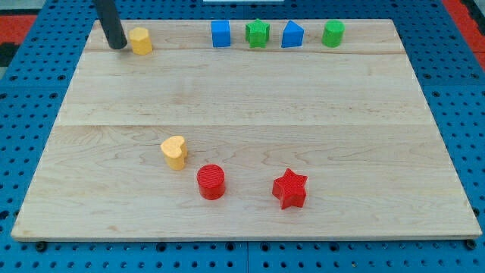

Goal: Push the yellow hexagon slightly to the top

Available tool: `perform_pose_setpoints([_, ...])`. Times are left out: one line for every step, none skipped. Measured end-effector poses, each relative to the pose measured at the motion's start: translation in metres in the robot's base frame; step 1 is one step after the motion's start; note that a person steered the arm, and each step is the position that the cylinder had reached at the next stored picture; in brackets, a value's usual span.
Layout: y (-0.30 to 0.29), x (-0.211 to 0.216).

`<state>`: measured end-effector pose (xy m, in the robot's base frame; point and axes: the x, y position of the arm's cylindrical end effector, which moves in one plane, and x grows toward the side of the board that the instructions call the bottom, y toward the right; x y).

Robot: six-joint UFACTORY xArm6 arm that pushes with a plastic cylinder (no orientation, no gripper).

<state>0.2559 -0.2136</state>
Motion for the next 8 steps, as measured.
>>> perform_pose_setpoints([0.028,-0.012])
perform_pose_setpoints([0.052,-0.015])
perform_pose_setpoints([0.041,0.002])
perform_pose_setpoints([0.068,0.063])
perform_pose_setpoints([0.097,0.098])
perform_pose_setpoints([0.091,0.072])
perform_pose_setpoints([0.093,0.052])
perform_pose_setpoints([0.093,0.041])
